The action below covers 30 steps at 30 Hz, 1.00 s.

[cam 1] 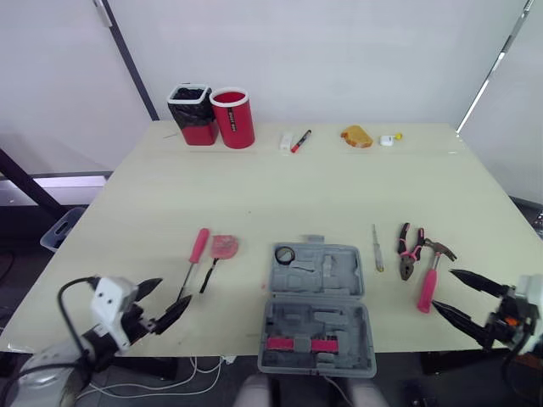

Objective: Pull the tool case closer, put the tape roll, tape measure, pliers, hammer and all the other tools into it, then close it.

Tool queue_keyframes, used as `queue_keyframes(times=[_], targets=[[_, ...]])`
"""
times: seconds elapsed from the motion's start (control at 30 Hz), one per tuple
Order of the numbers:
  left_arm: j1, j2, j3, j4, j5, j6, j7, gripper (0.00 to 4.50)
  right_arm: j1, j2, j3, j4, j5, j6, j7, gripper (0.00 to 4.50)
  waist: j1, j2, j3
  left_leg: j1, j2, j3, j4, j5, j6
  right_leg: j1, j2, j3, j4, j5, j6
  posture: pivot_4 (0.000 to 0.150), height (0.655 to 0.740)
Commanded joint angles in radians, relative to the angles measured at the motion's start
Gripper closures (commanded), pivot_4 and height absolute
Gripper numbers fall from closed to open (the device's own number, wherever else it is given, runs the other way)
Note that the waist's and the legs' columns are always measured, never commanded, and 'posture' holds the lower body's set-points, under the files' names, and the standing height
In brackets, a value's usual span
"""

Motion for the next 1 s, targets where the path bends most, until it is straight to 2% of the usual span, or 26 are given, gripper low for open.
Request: queue_keyframes(times=[0.03,0.17,0.33,0.63,0.83,0.93,1.0], targets=[[-0.045,-0.016,-0.043,-0.092,0.010,0.112,0.100,0.10,-0.052,-0.017,0.036,-0.060,0.025,0.025,0.019,0.00,0.000,0.000,0.000,0.000,0.000,0.000,0.000,0.000,0.000,0.000,0.000,0.000,0.000,0.001,0.001,0.150,0.7400],[-0.129,-0.093,-0.082,-0.120,-0.012,0.230,0.221,0.10,-0.141,-0.015,0.085,-0.080,0.036,0.066,0.006,0.00,0.001,0.000,0.000,-0.001,-0.003,-0.002,0.000,0.000,0.000,0.000,0.001,0.000,0.000,0.002,0.003,0.150,0.7400],[-0.210,-0.122,-0.135,-0.050,0.054,0.280,0.300,0.10,-0.195,0.011,0.117,-0.053,0.014,0.059,-0.006,0.00,0.002,0.000,0.000,-0.001,-0.004,-0.005,0.000,0.000,0.000,0.000,0.002,-0.001,0.000,0.003,0.003,0.150,0.7400],[-0.309,-0.162,-0.251,0.062,0.124,0.291,0.331,0.10,-0.215,0.037,0.135,-0.046,-0.006,0.042,-0.019,0.00,0.000,-0.001,0.000,-0.002,-0.004,-0.005,0.000,0.000,0.000,0.000,0.002,-0.001,0.000,0.003,0.003,0.150,0.7400],[-0.356,-0.181,-0.262,0.125,0.168,0.290,0.371,0.10,-0.216,0.047,0.134,-0.070,0.006,0.051,-0.030,0.00,0.006,0.000,0.000,-0.002,-0.004,-0.005,0.000,0.000,0.000,0.001,0.002,-0.002,0.000,0.003,0.003,0.150,0.7400],[-0.358,-0.180,-0.269,0.127,0.181,0.305,0.379,0.79,-0.214,0.045,0.137,-0.072,0.004,0.051,-0.025,0.00,0.004,0.000,0.000,-0.001,-0.004,-0.005,0.000,0.000,0.000,0.001,0.003,-0.002,0.000,0.003,0.003,0.150,0.7400],[-0.357,-0.182,-0.269,0.125,0.187,0.314,0.387,1.74,-0.214,0.044,0.135,-0.069,0.002,0.049,-0.023,0.00,0.004,0.000,0.000,-0.001,-0.004,-0.005,0.000,0.000,0.000,0.001,0.002,-0.002,0.000,0.003,0.003,0.150,0.7400]])
